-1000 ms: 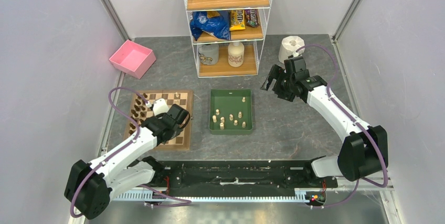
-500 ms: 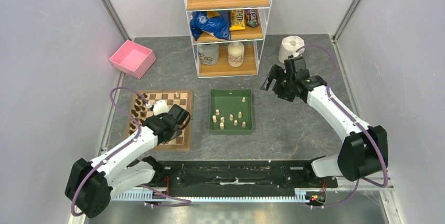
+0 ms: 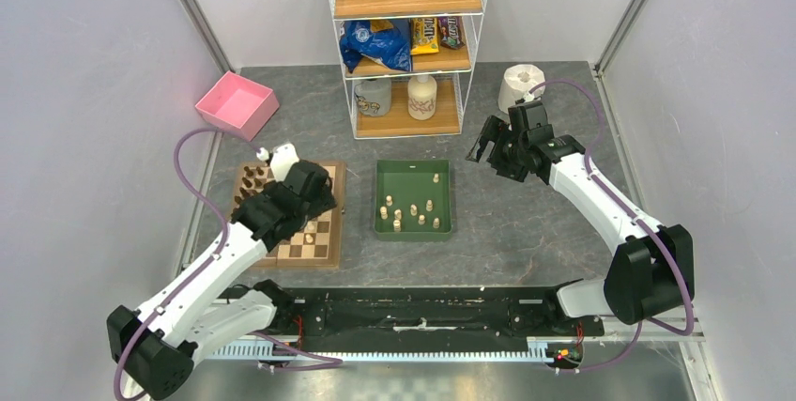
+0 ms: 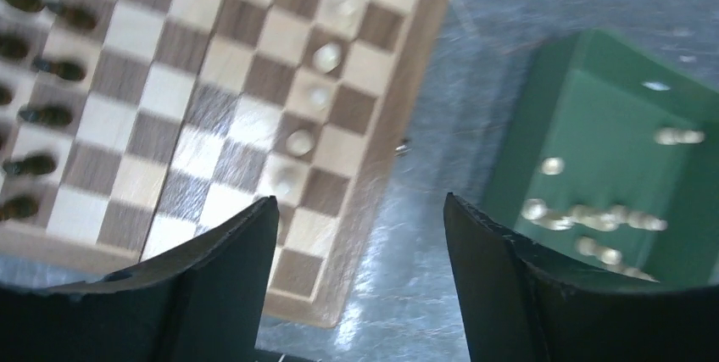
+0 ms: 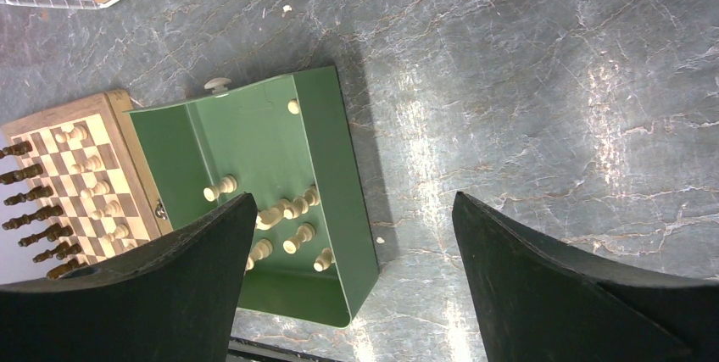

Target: Set up the chess pieces on the board

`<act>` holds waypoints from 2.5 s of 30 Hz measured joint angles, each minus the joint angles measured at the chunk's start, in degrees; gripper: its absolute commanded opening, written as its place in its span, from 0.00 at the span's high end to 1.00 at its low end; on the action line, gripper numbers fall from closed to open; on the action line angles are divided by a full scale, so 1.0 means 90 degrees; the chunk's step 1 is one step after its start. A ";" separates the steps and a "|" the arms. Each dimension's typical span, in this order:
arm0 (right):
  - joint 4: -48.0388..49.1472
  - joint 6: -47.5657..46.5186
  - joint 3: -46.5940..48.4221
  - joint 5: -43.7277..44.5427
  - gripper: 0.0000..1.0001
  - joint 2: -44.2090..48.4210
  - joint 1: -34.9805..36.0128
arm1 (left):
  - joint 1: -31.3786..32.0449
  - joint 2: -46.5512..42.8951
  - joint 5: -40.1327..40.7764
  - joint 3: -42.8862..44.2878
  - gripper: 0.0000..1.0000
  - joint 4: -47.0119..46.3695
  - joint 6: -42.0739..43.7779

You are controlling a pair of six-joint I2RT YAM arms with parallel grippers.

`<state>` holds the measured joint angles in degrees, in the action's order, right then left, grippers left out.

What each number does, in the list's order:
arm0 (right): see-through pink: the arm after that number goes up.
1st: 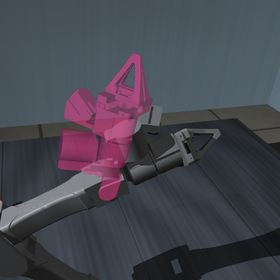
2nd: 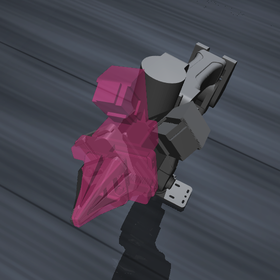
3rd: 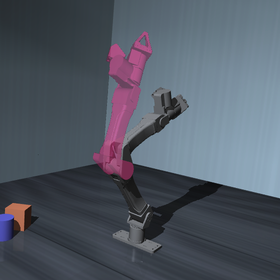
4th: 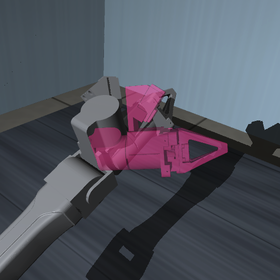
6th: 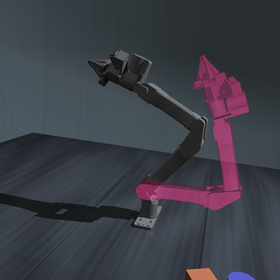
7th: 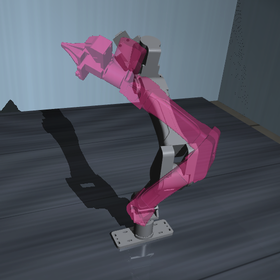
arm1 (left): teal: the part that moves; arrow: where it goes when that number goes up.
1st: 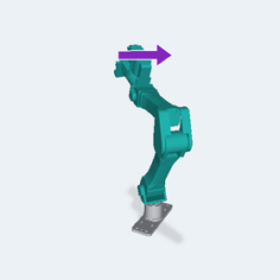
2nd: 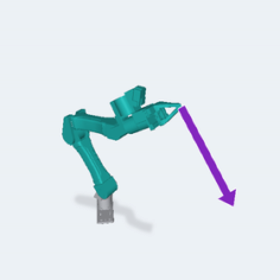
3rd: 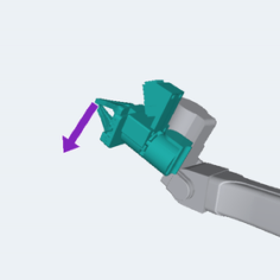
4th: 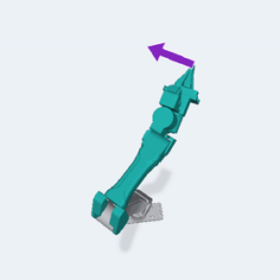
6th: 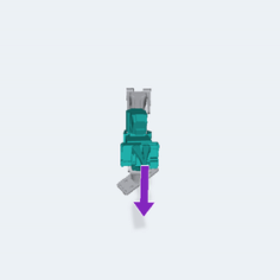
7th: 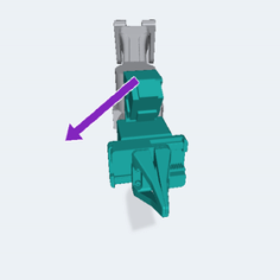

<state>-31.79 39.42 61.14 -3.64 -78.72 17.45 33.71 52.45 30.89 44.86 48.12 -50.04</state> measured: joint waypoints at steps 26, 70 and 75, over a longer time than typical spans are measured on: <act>-0.0017 -0.0005 0.0000 0.0214 0.06 0.0243 0.0000 | 0.1338 0.5974 -0.2395 0.3776 0.35 -0.3026 0.1955; -0.0027 -0.0049 -0.0041 0.0267 0.05 0.0262 -0.0007 | 0.1321 0.7344 -0.2336 0.4522 0.59 -0.2997 0.1921; -0.0027 -0.0051 -0.0041 0.0267 0.06 0.0262 -0.0007 | 0.1321 0.7344 -0.2334 0.4524 0.60 -0.3009 0.1897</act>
<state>-32.03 38.96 60.77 -1.23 -76.36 17.39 45.60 118.54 9.89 85.58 21.04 -32.97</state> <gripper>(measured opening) 0.943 0.409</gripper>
